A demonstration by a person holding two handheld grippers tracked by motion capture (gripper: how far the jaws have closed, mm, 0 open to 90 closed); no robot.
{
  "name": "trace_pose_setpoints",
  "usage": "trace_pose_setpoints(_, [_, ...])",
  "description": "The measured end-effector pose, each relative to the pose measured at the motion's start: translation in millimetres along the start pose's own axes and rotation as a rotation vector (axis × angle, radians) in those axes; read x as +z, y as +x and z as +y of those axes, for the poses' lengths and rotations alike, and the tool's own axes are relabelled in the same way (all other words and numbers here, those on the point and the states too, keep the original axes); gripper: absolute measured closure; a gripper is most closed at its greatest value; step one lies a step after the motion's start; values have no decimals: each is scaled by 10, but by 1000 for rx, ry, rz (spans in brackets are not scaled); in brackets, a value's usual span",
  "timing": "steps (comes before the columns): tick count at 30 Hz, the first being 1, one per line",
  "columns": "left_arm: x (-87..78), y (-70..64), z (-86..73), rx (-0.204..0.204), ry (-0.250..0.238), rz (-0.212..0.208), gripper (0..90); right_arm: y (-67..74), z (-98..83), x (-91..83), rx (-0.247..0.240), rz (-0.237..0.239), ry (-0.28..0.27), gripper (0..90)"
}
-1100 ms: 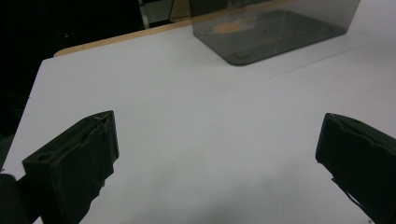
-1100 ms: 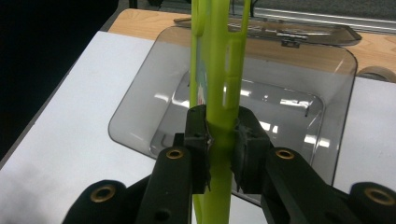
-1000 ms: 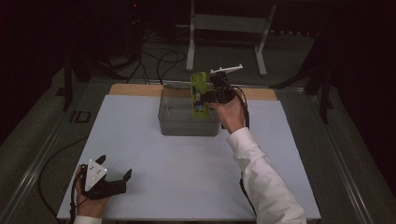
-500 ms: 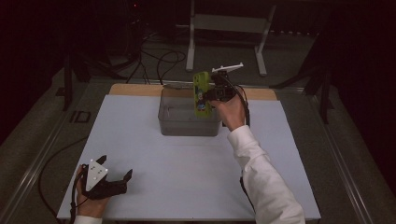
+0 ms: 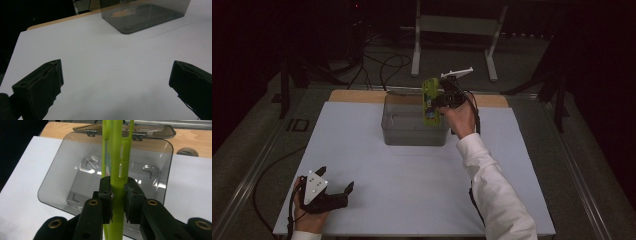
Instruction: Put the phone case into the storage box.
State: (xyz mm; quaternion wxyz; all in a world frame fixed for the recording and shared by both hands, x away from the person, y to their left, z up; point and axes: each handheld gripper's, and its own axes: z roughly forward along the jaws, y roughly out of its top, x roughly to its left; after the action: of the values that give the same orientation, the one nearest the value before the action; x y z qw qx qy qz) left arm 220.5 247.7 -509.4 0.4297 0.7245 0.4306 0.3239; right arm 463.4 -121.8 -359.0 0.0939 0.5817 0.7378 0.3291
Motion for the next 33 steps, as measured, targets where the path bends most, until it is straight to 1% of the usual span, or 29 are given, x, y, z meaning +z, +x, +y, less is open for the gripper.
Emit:
trace_pose_setpoints(7, [-3,0,2,2,2,1,0,-64,2,9,13,-19,10,782])
trace_pose_setpoints(12, [-5,0,2,3,0,3,1,-106,-30,34,12,-30,22,782])
trace_pose_setpoints(19, [-4,0,2,2,0,3,1,-181,-52,69,23,-37,30,781])
trace_pose_setpoints(26, [-6,0,4,2,-3,3,0,-216,-53,93,39,-48,35,781])
trace_pose_setpoints(32, [-10,0,5,1,-4,4,0,-238,-48,118,34,-55,37,781])
trace_pose_setpoints(33, [-11,1,5,0,-6,4,0,-247,-46,134,38,-63,42,781])
